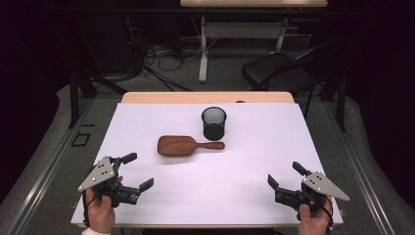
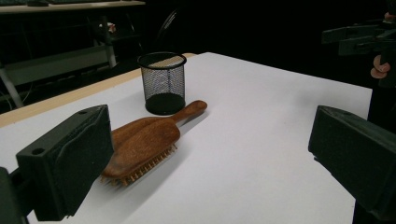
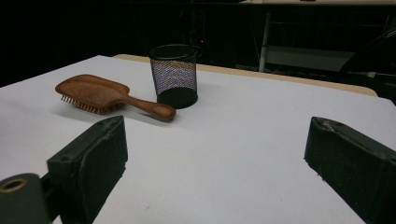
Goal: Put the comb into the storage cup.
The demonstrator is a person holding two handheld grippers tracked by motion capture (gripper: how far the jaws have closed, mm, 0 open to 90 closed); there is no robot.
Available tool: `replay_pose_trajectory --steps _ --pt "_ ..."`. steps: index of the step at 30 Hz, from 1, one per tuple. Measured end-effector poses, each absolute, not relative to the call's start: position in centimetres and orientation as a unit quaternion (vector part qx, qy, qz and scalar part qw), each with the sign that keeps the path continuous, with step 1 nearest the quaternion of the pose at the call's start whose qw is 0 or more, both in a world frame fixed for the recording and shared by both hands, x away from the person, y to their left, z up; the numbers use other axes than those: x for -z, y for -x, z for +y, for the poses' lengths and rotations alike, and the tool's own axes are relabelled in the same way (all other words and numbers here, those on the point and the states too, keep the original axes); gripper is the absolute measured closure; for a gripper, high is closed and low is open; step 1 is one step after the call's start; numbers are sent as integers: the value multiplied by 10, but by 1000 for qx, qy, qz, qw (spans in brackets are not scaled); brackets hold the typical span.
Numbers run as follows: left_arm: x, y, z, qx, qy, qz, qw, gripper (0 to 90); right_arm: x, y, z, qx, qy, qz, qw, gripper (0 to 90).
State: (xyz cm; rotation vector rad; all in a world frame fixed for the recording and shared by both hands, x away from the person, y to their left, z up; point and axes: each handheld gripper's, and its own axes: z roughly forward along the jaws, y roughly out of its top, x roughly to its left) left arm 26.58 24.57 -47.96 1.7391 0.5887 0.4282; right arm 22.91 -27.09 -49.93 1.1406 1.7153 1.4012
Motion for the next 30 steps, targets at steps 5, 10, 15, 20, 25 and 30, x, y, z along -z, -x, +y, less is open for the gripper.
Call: replay_pose_trajectory --steps 5,10,15,20,25,30 --pt "481 -267 242 -183 -749 253 584 2 502 -230 -272 -528 -434 656 318 57" --pt "483 -267 238 -180 -754 251 580 2 505 -234 -271 -528 -440 655 314 58" --pt "485 -268 236 -172 -757 258 575 2 506 -235 -268 -523 -433 662 316 58" --pt "487 -269 233 -158 -756 272 574 2 506 -237 -268 -525 -431 663 314 58" --pt "489 -271 230 -153 -755 292 567 2 507 -237 -266 -522 -429 667 314 58" --pt "496 -280 228 -132 -756 333 547 2 509 -239 -267 -520 -431 669 310 58"
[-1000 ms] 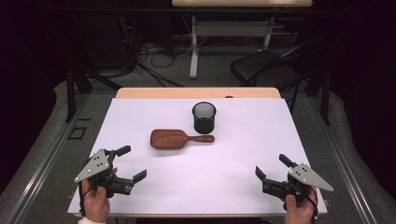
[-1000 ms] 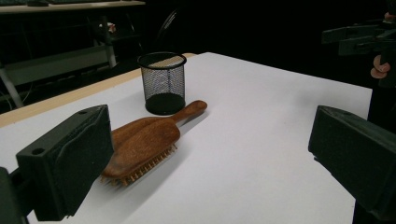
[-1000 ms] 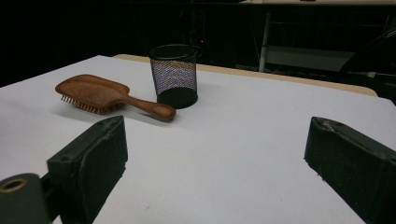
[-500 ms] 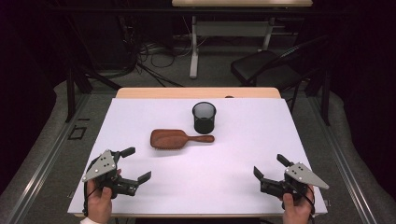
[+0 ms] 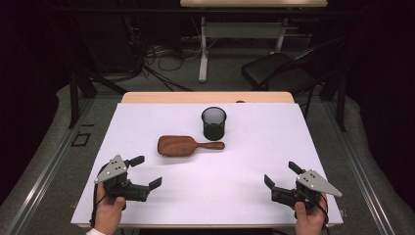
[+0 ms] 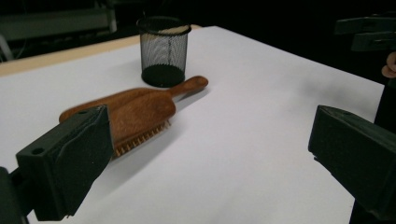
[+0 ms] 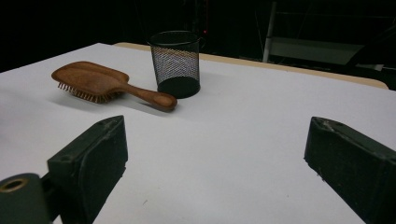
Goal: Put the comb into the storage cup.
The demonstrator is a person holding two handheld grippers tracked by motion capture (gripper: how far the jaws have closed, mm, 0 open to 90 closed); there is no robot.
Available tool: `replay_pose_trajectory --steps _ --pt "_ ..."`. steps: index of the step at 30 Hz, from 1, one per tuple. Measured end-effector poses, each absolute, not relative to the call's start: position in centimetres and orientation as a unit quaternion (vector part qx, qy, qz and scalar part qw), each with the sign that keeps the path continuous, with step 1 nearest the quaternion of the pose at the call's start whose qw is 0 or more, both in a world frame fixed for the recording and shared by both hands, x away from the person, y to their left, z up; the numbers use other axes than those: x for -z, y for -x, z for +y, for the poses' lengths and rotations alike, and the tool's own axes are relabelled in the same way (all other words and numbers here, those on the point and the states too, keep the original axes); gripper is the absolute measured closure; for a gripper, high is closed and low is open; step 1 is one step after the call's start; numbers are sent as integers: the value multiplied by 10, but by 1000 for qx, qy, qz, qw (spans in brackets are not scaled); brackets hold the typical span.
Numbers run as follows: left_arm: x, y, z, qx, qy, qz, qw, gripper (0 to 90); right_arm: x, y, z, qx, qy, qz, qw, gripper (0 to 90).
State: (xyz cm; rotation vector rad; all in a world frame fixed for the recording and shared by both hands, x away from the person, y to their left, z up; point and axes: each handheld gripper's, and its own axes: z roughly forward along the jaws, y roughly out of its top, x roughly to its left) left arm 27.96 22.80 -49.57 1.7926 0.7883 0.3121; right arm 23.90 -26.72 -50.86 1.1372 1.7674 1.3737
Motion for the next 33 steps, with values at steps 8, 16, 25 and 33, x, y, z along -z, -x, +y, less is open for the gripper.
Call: replay_pose_trajectory --steps 8,16,25,33 --pt "505 -287 229 -126 -764 356 524 2 511 -241 -268 -518 -434 671 304 59" --pt "501 -283 227 -133 -770 351 516 8 513 -242 -268 -512 -437 674 303 63" --pt "499 -281 224 -141 -775 355 503 151 514 -243 -268 -508 -439 677 300 66" --pt "498 -282 215 -135 -777 361 498 276 515 -244 -268 -503 -440 679 303 69"
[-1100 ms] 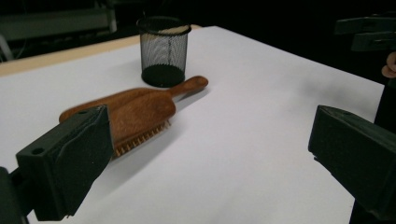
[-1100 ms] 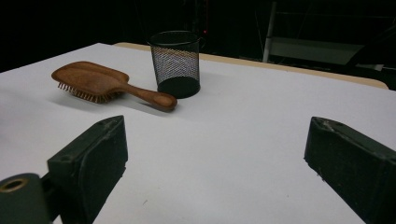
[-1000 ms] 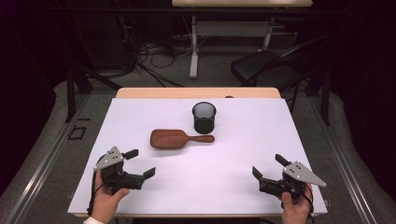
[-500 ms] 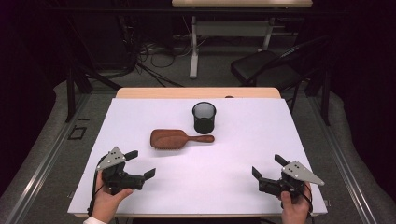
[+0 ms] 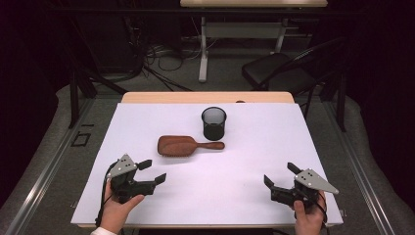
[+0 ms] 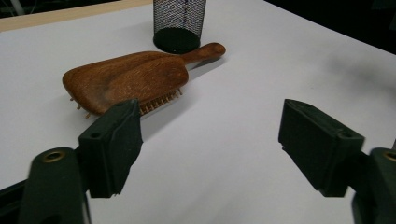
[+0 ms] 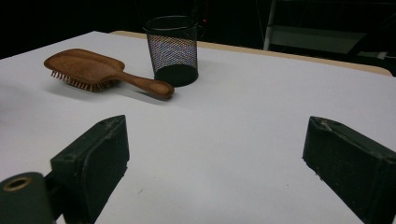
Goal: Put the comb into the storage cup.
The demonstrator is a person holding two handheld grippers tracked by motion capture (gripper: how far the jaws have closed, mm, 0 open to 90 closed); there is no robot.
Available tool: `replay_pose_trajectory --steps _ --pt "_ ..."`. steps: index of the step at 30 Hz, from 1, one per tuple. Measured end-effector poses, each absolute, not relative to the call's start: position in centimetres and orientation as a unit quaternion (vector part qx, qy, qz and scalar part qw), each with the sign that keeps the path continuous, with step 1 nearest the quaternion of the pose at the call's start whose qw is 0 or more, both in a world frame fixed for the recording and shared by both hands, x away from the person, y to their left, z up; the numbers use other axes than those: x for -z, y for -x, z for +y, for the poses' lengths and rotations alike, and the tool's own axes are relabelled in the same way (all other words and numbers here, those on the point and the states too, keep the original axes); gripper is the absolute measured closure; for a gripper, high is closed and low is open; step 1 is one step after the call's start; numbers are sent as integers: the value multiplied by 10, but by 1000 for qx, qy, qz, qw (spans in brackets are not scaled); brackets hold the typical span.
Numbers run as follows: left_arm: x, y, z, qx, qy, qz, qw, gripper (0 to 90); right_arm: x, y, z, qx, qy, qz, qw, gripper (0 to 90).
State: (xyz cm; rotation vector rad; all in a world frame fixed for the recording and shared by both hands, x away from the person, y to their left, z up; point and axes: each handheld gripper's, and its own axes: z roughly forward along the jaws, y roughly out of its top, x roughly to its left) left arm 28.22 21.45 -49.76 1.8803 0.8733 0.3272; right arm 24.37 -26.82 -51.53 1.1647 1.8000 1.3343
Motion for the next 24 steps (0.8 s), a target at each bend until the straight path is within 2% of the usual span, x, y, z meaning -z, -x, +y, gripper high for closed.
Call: replay_pose_trajectory --steps 2,4,8,10,18,20,24 --pt "496 -284 212 -134 -774 365 499 284 515 -244 -268 -503 -441 679 302 69" --pt "494 -286 210 -130 -773 368 500 339 516 -244 -268 -504 -444 676 302 72" --pt "490 -291 204 -129 -772 385 489 362 517 -245 -268 -503 -445 677 302 73" --pt "487 -295 200 -127 -771 393 485 433 517 -245 -269 -502 -445 676 304 75" --pt "472 -314 176 -132 -784 394 462 470 517 -245 -270 -500 -448 676 303 80" --pt "468 -319 170 -129 -783 401 458 506 517 -245 -270 -501 -448 675 303 82" --pt "462 -329 158 -119 -777 411 462 516 517 -246 -271 -500 -448 677 303 83"
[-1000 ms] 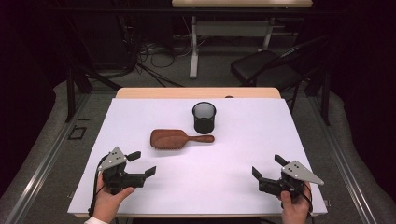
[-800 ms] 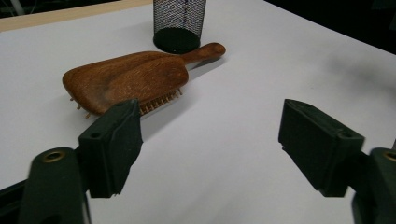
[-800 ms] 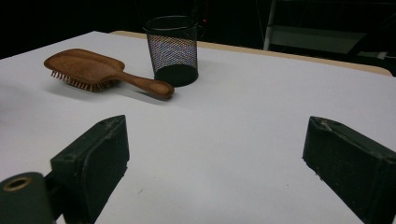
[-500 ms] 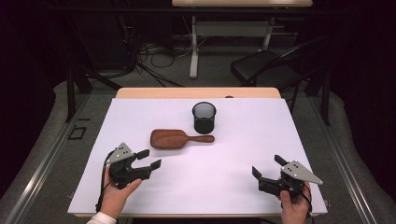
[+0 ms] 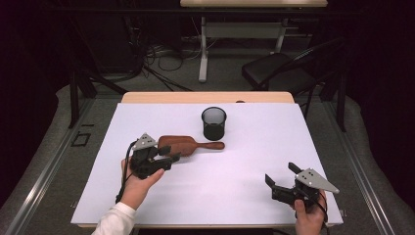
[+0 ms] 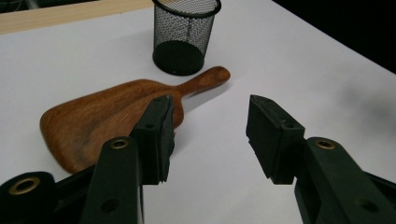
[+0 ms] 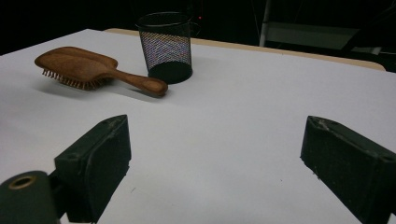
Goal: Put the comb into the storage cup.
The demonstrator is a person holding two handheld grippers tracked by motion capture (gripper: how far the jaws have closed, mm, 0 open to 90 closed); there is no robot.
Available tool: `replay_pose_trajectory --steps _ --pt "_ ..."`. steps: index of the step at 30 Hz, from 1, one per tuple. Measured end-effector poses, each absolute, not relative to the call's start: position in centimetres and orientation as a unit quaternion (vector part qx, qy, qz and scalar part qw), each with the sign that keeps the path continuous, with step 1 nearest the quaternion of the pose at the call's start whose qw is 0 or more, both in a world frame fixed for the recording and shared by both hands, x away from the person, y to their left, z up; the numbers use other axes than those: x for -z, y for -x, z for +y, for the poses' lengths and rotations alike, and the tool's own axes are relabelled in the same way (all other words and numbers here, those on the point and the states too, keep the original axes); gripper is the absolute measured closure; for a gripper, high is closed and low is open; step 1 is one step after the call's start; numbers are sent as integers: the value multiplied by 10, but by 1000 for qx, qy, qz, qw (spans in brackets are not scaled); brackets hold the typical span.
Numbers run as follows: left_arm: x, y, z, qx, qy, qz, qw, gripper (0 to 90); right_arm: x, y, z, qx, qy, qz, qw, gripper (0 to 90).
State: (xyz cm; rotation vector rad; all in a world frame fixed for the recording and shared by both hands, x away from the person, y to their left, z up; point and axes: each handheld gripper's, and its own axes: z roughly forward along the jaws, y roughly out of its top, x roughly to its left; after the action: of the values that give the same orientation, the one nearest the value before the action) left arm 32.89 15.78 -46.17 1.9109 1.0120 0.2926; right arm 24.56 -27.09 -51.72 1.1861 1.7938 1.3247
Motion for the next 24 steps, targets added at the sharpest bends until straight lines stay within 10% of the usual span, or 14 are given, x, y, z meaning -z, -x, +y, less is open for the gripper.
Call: replay_pose_trajectory --steps 24 --pt "441 -378 110 -125 -764 448 446 827 519 -248 -274 -501 -455 674 297 98"
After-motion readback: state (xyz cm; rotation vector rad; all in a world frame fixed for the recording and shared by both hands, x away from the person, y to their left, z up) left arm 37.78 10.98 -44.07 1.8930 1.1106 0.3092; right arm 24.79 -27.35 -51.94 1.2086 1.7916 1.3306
